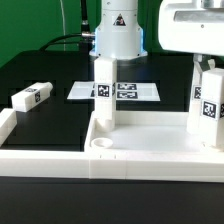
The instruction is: Assemble desk
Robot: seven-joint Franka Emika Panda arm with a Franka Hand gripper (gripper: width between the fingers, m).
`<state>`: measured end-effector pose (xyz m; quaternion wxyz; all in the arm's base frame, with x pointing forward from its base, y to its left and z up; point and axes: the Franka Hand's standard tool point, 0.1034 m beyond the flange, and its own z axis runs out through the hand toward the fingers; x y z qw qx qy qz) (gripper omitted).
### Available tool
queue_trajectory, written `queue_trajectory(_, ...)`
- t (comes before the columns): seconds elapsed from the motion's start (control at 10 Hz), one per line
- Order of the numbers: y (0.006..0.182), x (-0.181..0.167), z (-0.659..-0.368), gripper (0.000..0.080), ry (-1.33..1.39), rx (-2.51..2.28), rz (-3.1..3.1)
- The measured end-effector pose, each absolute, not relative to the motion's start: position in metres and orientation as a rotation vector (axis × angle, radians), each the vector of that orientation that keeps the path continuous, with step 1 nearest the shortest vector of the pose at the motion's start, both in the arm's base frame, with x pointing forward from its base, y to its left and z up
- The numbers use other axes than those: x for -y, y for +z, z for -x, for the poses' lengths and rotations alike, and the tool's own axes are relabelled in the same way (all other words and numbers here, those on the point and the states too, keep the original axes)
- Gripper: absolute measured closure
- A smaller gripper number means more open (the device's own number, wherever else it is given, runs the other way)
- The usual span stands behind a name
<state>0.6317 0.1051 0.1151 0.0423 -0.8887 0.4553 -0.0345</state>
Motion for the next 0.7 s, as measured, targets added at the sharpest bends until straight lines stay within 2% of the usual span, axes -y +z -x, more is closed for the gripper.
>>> queue_trajectory(0.1, 0.1149, -0.1052, -0.6317, 0.0428, -0.105, -1.404, 2.713)
queue_trajectory(0.2, 0.1148, -0.1051, -0.6317, 0.0428, -0.106, -1.381, 2.726)
queue_trajectory(0.4, 0.1158, -0.1072, -0.6316, 0.0179, -0.104, -1.343, 2.751)
queue_trajectory(0.7, 0.116, -0.106, -0.6325, 0.0151, -0.127, -0.957, 2.918)
